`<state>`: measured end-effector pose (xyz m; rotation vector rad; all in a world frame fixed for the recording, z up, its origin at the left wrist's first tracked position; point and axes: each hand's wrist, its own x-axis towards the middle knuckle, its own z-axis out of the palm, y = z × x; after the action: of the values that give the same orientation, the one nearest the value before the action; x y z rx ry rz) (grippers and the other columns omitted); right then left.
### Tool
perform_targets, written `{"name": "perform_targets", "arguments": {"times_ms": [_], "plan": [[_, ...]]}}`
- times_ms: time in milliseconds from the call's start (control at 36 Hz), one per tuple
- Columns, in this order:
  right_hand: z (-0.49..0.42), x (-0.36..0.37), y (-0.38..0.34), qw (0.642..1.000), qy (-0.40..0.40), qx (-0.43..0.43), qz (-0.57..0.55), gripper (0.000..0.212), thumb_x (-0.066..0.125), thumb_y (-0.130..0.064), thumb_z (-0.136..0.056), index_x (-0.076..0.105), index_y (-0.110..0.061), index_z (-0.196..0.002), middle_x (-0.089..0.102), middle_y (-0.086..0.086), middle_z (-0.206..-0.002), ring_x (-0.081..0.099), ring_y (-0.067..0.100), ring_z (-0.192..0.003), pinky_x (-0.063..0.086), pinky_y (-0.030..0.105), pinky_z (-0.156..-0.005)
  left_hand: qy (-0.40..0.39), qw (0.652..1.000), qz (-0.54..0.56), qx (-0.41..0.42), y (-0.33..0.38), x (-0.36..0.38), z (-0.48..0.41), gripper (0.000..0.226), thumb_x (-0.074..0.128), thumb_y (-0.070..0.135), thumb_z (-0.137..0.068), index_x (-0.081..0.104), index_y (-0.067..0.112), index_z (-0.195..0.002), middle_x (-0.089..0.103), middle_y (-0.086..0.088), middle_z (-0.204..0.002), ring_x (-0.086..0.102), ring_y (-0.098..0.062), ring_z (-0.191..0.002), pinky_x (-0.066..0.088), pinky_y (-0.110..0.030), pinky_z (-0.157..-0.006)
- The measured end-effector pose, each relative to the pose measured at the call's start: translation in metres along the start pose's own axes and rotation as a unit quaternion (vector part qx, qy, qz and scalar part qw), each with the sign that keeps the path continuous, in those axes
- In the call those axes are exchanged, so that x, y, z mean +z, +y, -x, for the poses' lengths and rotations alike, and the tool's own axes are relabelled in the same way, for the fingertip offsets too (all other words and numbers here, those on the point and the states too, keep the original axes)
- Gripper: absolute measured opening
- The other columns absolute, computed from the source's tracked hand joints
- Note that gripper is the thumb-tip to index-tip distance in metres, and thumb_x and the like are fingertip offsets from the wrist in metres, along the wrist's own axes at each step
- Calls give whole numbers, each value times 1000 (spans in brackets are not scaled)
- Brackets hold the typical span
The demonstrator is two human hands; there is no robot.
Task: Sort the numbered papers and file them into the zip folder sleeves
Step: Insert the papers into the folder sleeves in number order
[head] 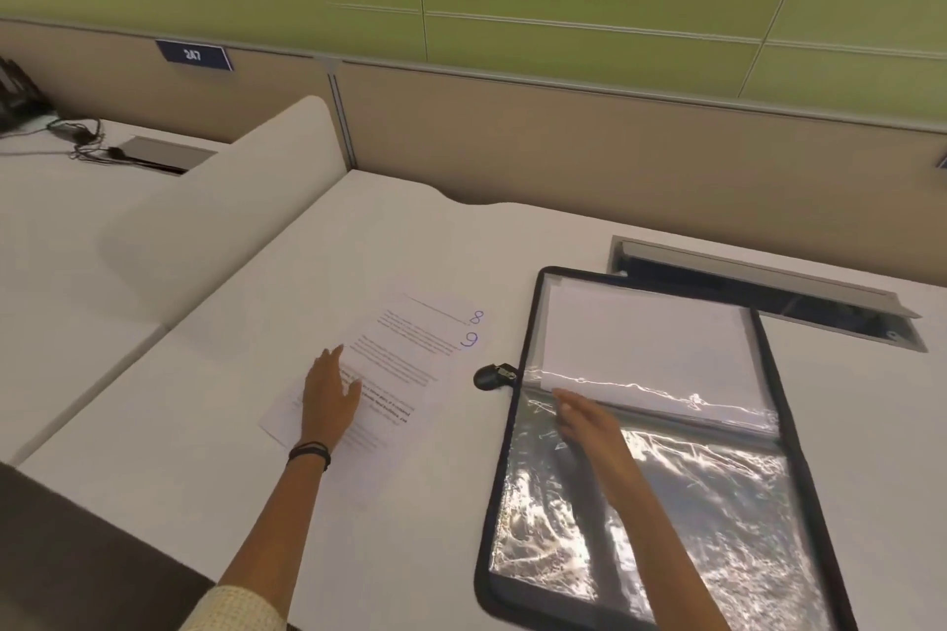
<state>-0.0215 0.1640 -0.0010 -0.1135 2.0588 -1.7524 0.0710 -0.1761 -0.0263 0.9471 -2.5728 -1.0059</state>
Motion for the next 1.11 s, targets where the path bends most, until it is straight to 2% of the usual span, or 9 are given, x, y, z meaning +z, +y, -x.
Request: {"name": "perform_targets", "arguments": {"times_ms": [56,222,361,444,528,611,750,1000,1111], "plan": [[0,23,-2,998,-34,-27,47,26,54,-14,-94,63,-26,-115,65,-2,-115,61,7,-101,47,10,-76,-3,999,-39,-12,-11,-6,-5,63,57,14,-93,26,3,-146,20,-20,-154,17,-33,-143,11,-40,-117],[-12,78,11,948,-133,-108,267,32,53,-27,-94,55,-25,-126,44,-7,-139,38,7,-127,25,19,-106,-69,994,-67,-57,-32,-20,-14,68,57,22,-93,22,-6,-144,19,-23,-153,16,-34,-142,12,-39,-117],[-27,107,26,884,-133,-211,396,74,20,-67,-86,45,-20,-138,30,1,-151,29,17,-138,16,36,-116,-56,994,-80,-39,-33,-27,-15,67,62,21,-90,28,-4,-143,30,-19,-145,30,-33,-132,28,-38,-109],[-31,120,36,849,-172,-214,452,89,-3,-72,-80,31,-23,-145,19,2,-155,16,21,-144,2,37,-115,-57,995,-76,-34,-31,-29,-19,69,64,24,-88,30,-2,-142,31,-18,-141,30,-32,-130,30,-37,-106],[-29,126,39,794,-159,-203,550,67,0,-55,-95,39,-26,-140,37,4,-148,37,24,-135,19,44,-109,-62,994,-78,-45,-30,-32,-26,72,69,29,-85,34,-2,-140,32,-19,-139,29,-32,-129,31,-37,-105],[-26,128,39,792,-132,-199,563,51,12,-46,-99,45,-30,-134,48,0,-140,50,20,-126,33,42,-101,-70,991,-102,-47,-28,-35,-34,67,71,34,-82,43,0,-133,34,-17,-136,31,-32,-127,33,-39,-103],[-26,127,42,778,-121,-201,583,53,5,-47,-99,42,-32,-135,47,-2,-142,47,18,-128,26,38,-111,-90,987,-124,-59,-22,-39,-50,57,68,39,-83,52,3,-124,38,-15,-130,35,-30,-124,34,-38,-100],[-28,126,43,784,-104,-191,581,53,6,-46,-99,43,-31,-134,47,-1,-141,48,17,-128,33,45,-102,-123,985,-90,-81,-11,-38,-55,56,61,43,-88,46,5,-126,41,-16,-127,37,-30,-122,37,-40,-99],[-28,125,48,792,-94,-216,563,43,23,-43,-97,45,-31,-133,47,-2,-141,48,15,-128,36,42,-102,-166,978,-77,-103,-4,-44,-58,59,54,51,-90,46,8,-131,38,-17,-131,38,-32,-126,35,-41,-105]]}}
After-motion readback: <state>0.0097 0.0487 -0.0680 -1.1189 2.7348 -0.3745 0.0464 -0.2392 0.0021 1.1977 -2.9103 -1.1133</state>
